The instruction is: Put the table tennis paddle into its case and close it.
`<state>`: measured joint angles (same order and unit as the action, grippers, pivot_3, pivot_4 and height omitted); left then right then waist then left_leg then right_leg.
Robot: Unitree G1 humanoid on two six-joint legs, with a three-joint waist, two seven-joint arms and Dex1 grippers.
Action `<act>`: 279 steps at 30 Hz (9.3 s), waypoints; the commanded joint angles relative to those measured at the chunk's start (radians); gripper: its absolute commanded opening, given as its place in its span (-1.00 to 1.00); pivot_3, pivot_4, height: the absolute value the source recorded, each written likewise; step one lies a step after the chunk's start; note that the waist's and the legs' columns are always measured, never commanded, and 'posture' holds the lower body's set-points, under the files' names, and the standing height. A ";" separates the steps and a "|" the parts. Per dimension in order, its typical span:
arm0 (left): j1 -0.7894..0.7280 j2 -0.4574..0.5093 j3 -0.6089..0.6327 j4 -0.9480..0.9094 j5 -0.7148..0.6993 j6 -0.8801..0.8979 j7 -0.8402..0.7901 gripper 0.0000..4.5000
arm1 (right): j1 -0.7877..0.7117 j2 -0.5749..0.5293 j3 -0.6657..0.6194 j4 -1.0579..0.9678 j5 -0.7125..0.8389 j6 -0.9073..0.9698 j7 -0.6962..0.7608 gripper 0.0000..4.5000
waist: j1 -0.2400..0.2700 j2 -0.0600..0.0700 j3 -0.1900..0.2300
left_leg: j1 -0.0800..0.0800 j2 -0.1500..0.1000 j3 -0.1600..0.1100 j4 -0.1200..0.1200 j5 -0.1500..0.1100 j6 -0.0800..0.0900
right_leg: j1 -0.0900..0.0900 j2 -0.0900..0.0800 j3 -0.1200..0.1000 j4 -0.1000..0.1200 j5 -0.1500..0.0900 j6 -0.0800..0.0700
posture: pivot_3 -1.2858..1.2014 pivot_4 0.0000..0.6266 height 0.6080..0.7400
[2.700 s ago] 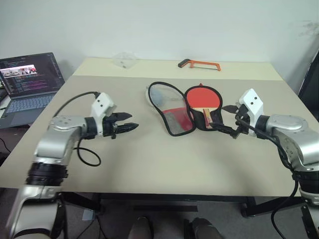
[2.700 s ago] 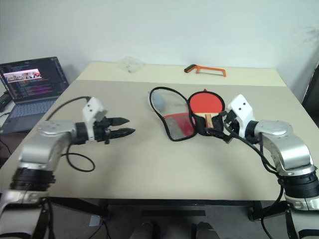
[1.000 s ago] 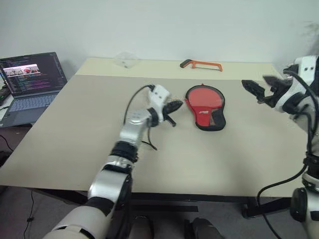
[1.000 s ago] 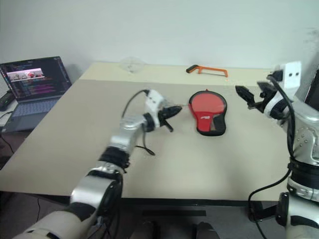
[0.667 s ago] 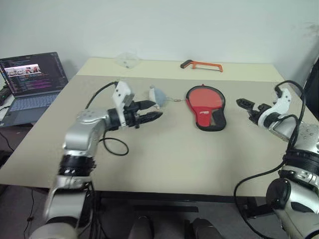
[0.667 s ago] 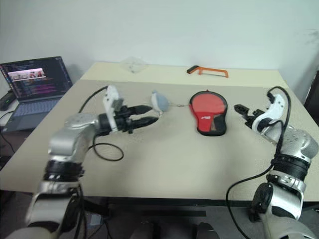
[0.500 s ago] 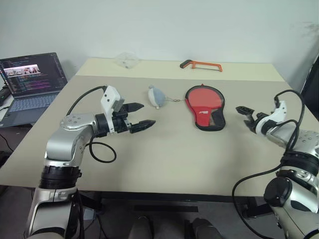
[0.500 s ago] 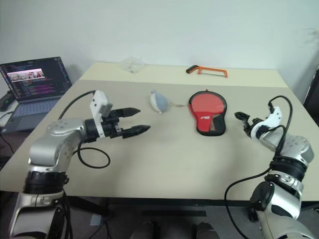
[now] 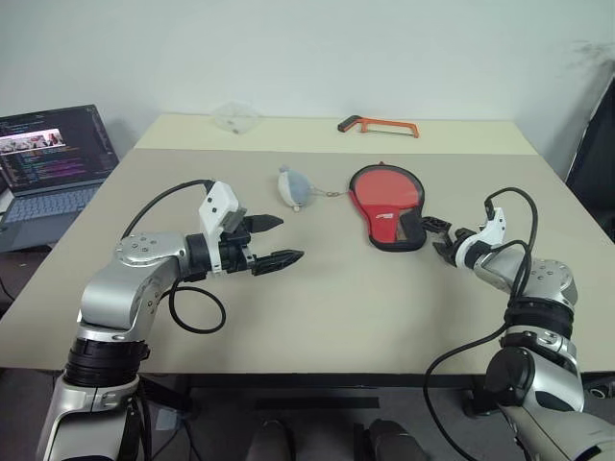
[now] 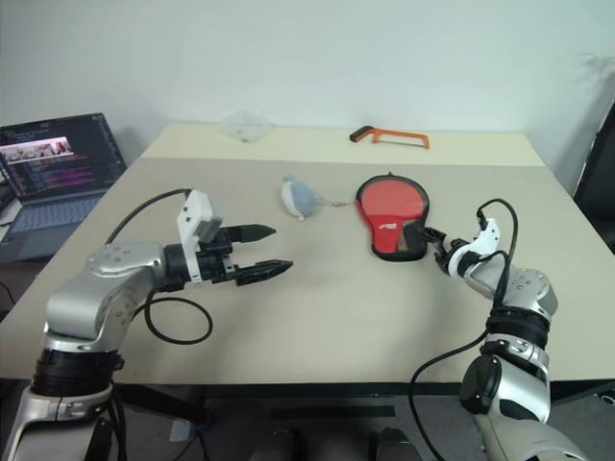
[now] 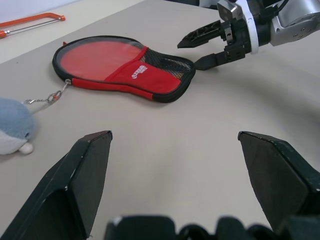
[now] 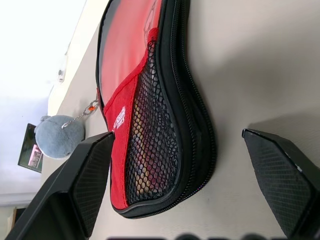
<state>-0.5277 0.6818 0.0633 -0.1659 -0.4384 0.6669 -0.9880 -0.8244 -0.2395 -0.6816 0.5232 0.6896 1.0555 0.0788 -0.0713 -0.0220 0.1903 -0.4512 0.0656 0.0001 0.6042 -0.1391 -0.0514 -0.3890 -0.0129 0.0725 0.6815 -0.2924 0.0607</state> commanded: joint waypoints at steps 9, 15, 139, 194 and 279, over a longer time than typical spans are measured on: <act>-0.013 -0.004 -0.012 -0.041 -0.017 -0.014 0.027 0.95 | -0.064 0.071 0.064 0.027 0.028 -0.018 0.032 1.00 | -0.016 0.000 0.000 | 0.000 0.000 0.000 -0.001 0.000 0.000 | 0.000 0.000 0.000 0.000 0.000 0.000 | 0.03 -0.52 1.00; -0.022 -0.016 -0.025 -0.031 -0.009 -0.028 0.032 0.95 | -0.099 0.071 0.094 0.130 -0.001 -0.091 0.062 1.00 | -0.017 0.000 0.000 | 0.000 0.000 0.000 -0.001 0.000 0.000 | -0.001 0.000 0.001 0.000 0.000 0.000 | 0.03 -0.52 1.00; -0.668 -0.352 -0.180 1.218 0.368 -0.597 0.055 0.97 | 0.333 0.046 1.030 -0.457 -0.464 -0.471 0.259 0.99 | 0.045 -0.013 -0.011 | -0.001 0.013 -0.001 -0.006 -0.005 -0.003 | -0.006 0.015 -0.002 0.001 -0.007 -0.013 | 0.03 -0.52 1.00; -0.845 -0.649 -0.614 1.549 1.174 -0.983 1.120 -0.70 | 0.355 0.121 1.109 -0.509 -0.622 -0.143 0.334 1.00 | 0.038 -0.013 -0.012 | 0.010 0.013 0.000 0.001 -0.005 -0.005 | 0.000 0.015 0.001 0.013 -0.009 -0.010 | 0.03 -0.52 1.00; -0.674 -0.264 0.048 0.971 0.203 -0.551 -0.367 0.98 | 0.276 -0.396 0.761 -0.800 -0.299 -0.261 0.863 1.00 | 0.031 0.003 -0.025 | -0.004 0.014 -0.003 -0.010 -0.007 -0.009 | -0.014 0.019 0.000 0.006 -0.008 -0.013 | 0.03 -0.52 1.00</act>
<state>-1.2008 0.4013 0.0968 0.9107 -0.1858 0.0551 -1.3278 -0.5547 -0.6178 0.1149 -0.2289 0.3545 0.7995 0.9221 -0.0407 -0.0192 0.1653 -0.4551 0.0794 -0.0024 0.5943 -0.1460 -0.0607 -0.4034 0.0056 0.0730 0.6878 -0.3007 0.0475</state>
